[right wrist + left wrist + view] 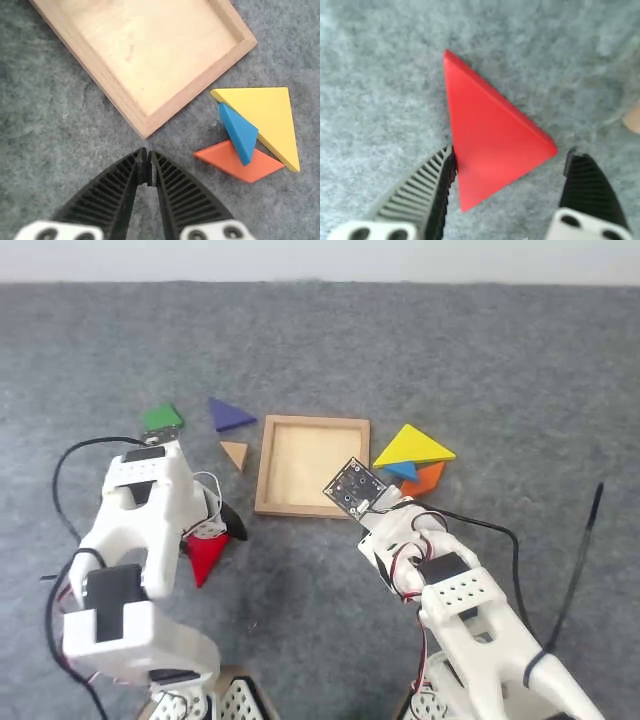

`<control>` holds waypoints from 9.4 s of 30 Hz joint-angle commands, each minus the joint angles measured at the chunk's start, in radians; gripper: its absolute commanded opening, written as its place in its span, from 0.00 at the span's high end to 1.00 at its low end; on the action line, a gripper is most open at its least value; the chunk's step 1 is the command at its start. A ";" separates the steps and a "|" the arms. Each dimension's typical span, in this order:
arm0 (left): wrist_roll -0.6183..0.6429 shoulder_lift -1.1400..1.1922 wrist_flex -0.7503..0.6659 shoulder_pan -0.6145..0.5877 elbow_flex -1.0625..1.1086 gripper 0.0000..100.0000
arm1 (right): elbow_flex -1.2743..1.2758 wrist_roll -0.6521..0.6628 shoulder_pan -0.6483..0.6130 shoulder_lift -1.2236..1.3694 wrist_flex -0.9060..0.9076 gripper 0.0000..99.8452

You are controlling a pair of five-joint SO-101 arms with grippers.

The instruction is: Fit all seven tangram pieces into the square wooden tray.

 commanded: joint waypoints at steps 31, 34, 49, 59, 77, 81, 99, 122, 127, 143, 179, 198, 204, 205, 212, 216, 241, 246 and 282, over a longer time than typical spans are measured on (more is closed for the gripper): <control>0.051 -0.008 -0.126 0.040 0.001 0.67 | -0.006 -0.005 -0.004 -0.008 -0.007 0.99; 0.052 -0.011 -0.137 0.037 0.001 0.70 | -0.006 -0.005 -0.004 -0.008 -0.007 0.99; 0.052 -0.015 -0.133 0.032 0.005 0.74 | -0.006 -0.005 -0.004 -0.008 -0.007 0.99; 0.049 -0.017 -0.066 0.038 -0.033 0.74 | -0.006 -0.003 -0.004 -0.008 -0.007 0.99; 0.049 -0.175 0.107 0.034 -0.134 0.74 | -0.005 -0.003 -0.004 -0.008 -0.007 0.99; 0.054 -0.216 0.031 0.034 -0.044 0.74 | -0.005 -0.003 -0.004 -0.008 -0.007 0.99; 0.091 0.068 -0.080 0.040 -0.056 0.74 | -0.005 -0.003 -0.004 -0.008 -0.007 0.99; -0.130 -0.063 -0.069 0.068 0.090 0.66 | -0.005 -0.005 -0.002 -0.008 -0.007 0.99; -0.126 0.049 -0.060 0.060 -0.005 0.69 | -0.005 -0.005 -0.002 -0.008 -0.007 0.99; -0.126 -0.058 -0.064 0.014 0.010 0.74 | -0.005 -0.005 -0.002 -0.008 -0.007 0.99; -0.562 -0.640 -0.031 0.058 0.185 0.74 | -0.006 -0.008 -0.004 -0.008 -0.007 0.99; -1.511 -0.460 -0.324 0.095 0.266 0.74 | -0.008 -0.008 -0.005 -0.008 -0.008 0.99; -1.395 -0.298 -0.272 0.186 0.157 0.67 | -0.008 -0.008 -0.005 -0.008 -0.012 0.99; -1.395 -0.278 -0.259 0.190 0.133 0.66 | -0.008 -0.008 -0.005 -0.008 -0.012 0.99; -1.392 -0.046 -0.316 0.101 -0.045 0.66 | -0.008 -0.008 -0.005 -0.008 -0.013 0.99; -1.339 0.063 -0.167 0.066 -0.228 0.67 | -0.008 -0.008 -0.005 -0.008 -0.016 0.99; -1.069 0.126 0.114 0.012 -0.541 0.69 | -0.008 -0.006 -0.005 -0.008 -0.010 0.99; -1.301 0.218 -0.005 0.005 -0.542 0.69 | -0.008 -0.006 -0.005 -0.008 -0.010 0.99; -0.770 0.381 0.149 -0.041 -0.595 0.71 | -0.008 -0.003 -0.005 -0.008 -0.010 0.99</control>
